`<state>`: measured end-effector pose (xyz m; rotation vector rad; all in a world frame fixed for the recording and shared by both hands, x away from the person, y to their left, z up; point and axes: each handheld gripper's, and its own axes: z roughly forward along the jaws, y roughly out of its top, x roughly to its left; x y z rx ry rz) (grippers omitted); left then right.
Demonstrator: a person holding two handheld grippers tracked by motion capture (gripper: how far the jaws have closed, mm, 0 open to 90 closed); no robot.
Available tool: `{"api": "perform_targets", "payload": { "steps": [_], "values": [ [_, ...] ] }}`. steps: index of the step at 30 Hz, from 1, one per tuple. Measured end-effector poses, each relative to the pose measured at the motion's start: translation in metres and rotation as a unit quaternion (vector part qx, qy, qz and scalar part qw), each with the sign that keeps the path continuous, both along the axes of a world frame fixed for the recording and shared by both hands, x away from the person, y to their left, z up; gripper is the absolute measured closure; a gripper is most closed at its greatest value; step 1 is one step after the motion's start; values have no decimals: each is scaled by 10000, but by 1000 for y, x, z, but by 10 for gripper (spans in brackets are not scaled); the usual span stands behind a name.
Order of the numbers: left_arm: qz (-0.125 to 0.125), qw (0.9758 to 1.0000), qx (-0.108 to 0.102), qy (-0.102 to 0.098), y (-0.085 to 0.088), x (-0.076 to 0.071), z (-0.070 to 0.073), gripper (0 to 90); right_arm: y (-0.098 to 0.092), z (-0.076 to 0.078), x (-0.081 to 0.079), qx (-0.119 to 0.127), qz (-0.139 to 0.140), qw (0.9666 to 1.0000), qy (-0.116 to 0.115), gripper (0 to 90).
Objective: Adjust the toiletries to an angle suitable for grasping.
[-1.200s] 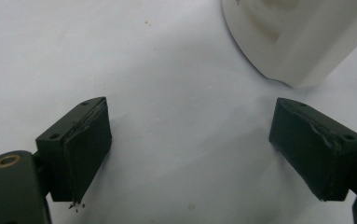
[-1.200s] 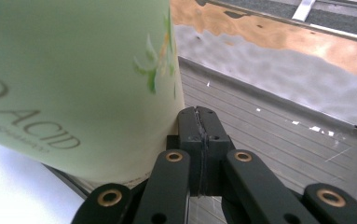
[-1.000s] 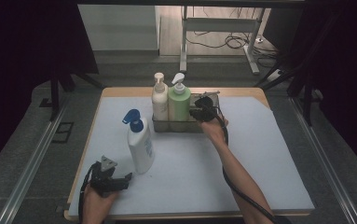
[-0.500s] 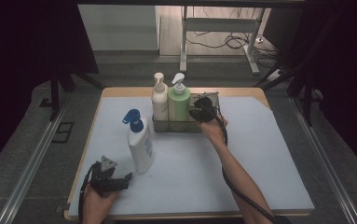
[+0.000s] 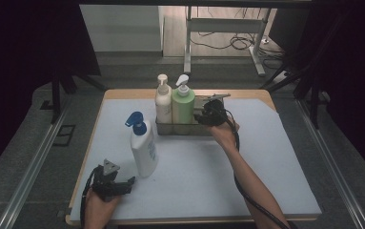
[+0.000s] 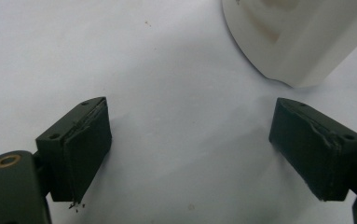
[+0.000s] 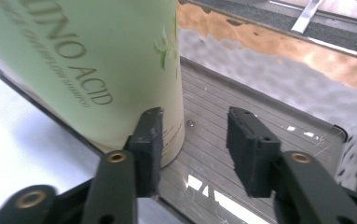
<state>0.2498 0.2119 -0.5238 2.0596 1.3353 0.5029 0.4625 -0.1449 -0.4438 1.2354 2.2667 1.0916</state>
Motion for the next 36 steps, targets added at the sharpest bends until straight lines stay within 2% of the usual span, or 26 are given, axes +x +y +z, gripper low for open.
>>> {"api": "perform_targets", "payload": {
  "steps": [7,14,18,21,25,27,29,33,36],
  "values": [
    [-2,10000,-2,7,0,0,0,127,-7,10,-12,127,276,9995,-64,364],
    [-2,10000,-5,11,0,0,0,126,-8,16,-29,-70,568,9981,-214,240],
    [-3,10000,-5,13,0,0,0,126,-10,19,-39,-251,751,9964,-292,132],
    [-3,10000,-6,12,0,0,0,126,-12,21,-46,-351,826,9953,-370,101],
    [-3,10000,-4,13,0,0,0,126,-16,25,-56,-498,950,9931,-473,7],
    [-3,10000,-3,13,0,0,0,126,-18,26,-61,-530,993,9920,-570,0],
    [-2,10000,-3,13,0,0,0,126,-22,29,-69,-430,981,9930,-503,0],
    [-3,10000,-3,15,0,0,0,126,-26,30,-78,-417,970,9931,-516,0],
    [-3,10000,-2,15,0,0,0,126,-31,30,-87,-394,1025,9930,-426,0]
  ]
}}
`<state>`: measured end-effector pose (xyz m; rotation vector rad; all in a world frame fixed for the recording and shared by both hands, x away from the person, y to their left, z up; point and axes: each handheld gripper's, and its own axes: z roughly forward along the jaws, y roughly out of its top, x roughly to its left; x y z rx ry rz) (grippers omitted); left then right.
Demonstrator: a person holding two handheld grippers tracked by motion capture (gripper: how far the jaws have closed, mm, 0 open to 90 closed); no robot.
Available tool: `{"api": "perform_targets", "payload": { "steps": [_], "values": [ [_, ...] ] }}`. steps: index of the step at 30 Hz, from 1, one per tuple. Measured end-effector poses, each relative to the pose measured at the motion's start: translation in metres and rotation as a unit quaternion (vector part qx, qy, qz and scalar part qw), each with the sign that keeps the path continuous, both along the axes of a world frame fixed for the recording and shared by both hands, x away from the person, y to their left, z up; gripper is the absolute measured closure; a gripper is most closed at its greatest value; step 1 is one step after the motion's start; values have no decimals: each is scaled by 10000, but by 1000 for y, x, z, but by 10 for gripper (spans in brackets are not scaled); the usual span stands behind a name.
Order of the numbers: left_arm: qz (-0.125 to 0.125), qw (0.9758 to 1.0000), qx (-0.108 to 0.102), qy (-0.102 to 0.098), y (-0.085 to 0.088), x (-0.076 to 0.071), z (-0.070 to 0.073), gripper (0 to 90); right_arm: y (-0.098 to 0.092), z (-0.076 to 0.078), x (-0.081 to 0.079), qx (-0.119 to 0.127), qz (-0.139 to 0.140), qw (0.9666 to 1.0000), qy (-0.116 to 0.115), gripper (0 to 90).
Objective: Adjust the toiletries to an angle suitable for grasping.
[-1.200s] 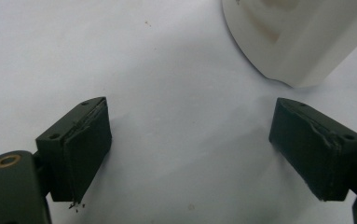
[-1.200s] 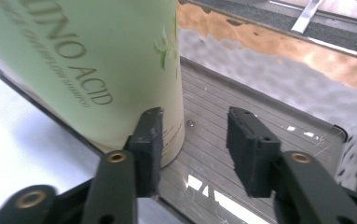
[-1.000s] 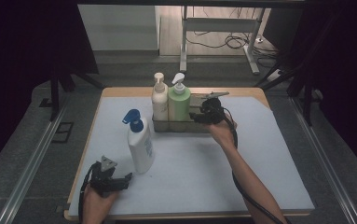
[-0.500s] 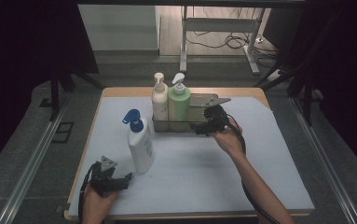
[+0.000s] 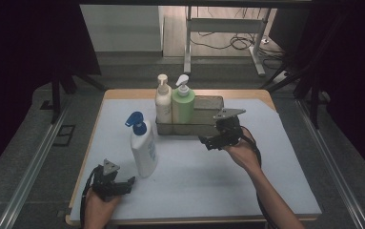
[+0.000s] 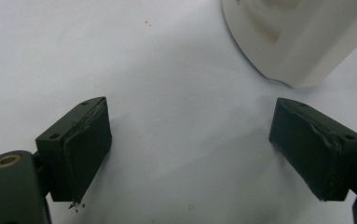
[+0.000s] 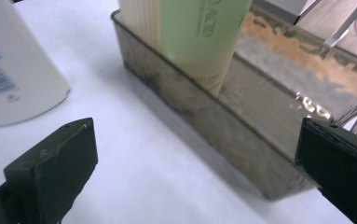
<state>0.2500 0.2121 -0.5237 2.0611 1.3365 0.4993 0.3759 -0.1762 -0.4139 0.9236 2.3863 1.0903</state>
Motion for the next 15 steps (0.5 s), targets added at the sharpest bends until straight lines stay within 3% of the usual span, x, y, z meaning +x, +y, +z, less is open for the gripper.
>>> {"api": "perform_targets", "payload": {
  "steps": [5,15],
  "values": [
    [1,10000,-1,1,0,0,0,126,-9,-2,-13,-114,78,9999,35,0],
    [2,10000,-2,0,0,0,0,126,-37,-6,-38,37,-76,10000,44,0]
  ]
}}
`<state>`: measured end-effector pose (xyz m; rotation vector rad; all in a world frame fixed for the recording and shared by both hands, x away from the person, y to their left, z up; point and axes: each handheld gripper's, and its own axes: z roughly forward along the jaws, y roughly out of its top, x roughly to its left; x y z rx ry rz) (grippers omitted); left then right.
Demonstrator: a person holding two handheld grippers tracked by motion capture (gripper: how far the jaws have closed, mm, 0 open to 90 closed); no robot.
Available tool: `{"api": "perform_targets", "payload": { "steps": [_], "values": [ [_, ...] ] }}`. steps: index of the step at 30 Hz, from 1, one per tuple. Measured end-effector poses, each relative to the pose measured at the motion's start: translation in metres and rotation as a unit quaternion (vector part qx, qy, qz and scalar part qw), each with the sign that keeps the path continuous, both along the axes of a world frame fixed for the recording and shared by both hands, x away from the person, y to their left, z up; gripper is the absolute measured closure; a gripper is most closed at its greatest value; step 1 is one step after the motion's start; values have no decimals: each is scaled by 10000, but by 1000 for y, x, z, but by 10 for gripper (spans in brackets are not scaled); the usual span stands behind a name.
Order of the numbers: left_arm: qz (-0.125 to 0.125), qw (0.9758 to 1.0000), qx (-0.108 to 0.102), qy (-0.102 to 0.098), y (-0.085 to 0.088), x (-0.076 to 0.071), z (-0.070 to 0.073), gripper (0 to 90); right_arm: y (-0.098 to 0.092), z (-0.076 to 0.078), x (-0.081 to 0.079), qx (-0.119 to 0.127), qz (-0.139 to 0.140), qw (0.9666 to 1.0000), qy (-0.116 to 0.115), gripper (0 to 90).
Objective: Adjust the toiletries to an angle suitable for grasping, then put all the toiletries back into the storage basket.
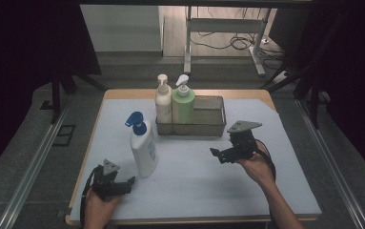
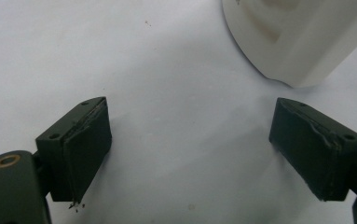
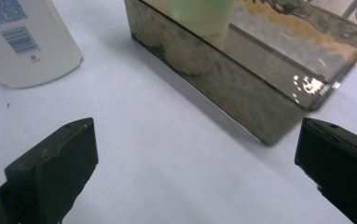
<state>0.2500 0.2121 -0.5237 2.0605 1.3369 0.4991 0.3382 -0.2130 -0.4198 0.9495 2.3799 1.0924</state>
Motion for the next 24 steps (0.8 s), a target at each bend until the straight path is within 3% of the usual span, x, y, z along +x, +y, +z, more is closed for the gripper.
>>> {"api": "perform_targets", "payload": {
  "steps": [14,24],
  "values": [
    [20,10000,-26,5,0,0,0,126,-39,-28,-34,92,-381,9992,9,0],
    [12,10000,-15,15,0,0,0,129,-52,-59,-47,206,-542,9982,145,0]
  ]
}}
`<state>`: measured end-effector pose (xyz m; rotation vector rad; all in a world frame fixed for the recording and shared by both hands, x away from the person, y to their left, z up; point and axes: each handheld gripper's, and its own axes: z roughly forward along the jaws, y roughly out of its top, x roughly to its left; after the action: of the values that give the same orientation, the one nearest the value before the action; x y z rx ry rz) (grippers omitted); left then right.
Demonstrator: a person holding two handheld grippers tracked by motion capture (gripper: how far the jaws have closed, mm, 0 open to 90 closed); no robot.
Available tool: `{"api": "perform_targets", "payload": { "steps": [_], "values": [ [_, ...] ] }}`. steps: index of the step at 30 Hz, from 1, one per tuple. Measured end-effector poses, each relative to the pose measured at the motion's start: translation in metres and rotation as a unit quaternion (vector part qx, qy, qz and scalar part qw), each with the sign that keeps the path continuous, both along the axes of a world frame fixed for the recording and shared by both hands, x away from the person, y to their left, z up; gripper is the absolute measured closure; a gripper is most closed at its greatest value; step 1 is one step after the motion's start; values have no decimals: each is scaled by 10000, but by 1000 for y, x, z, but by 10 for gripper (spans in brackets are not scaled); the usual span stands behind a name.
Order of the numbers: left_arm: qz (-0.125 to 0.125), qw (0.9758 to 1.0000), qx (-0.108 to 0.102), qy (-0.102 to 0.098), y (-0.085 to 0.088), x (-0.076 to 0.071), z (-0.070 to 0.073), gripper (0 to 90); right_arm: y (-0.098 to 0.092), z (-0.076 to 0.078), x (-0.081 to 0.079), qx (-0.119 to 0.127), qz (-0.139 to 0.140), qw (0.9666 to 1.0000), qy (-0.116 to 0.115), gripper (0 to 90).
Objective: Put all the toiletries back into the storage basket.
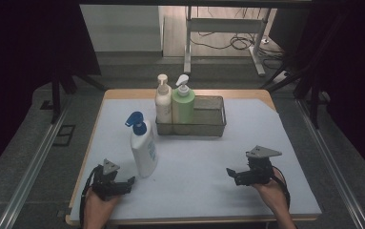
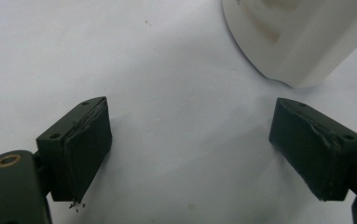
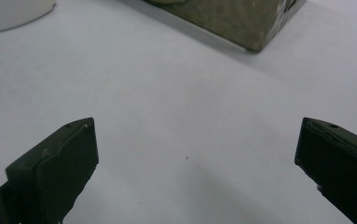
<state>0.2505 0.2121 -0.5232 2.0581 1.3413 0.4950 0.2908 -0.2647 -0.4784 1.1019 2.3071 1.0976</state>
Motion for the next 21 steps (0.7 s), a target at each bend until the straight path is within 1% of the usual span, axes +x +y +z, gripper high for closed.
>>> {"api": "perform_targets", "payload": {
  "steps": [3,4,6,11,13,14,15,17,18,20,21],
  "values": [
    [2,10000,-2,-13,0,0,0,133,0,-9,-1,-100,-28,9999,61,0],
    [2,10000,-1,-13,0,0,0,134,0,-11,-2,-92,-56,9999,50,0],
    [5,10000,-9,-10,0,0,0,136,-2,-17,-2,-42,-61,9999,112,0],
    [-19,10000,-14,-33,0,-1,1,157,-6,-30,-2,-101,-143,9996,241,0],
    [-15,10000,-17,-29,1,-1,3,197,-7,-35,-2,-162,-158,9993,283,0],
    [-7,10000,-41,-20,1,-1,3,219,-8,-40,-1,-258,-171,9989,339,0],
    [2,10000,-49,-34,2,-2,4,219,-8,-40,-1,-258,-171,9989,339,0],
    [26,9999,-107,-68,3,-2,6,259,-8,-42,0,-304,-195,9984,437,0],
    [52,9998,-161,-68,4,-2,8,280,-8,-41,0,-314,-205,9984,430,0],
    [63,9997,-242,-70,5,-2,10,350,-7,-43,1,-401,-208,9980,453,0],
    [61,9996,-270,-74,5,-2,11,375,-7,-43,1,-402,-212,9979,467,0]
  ]
}}
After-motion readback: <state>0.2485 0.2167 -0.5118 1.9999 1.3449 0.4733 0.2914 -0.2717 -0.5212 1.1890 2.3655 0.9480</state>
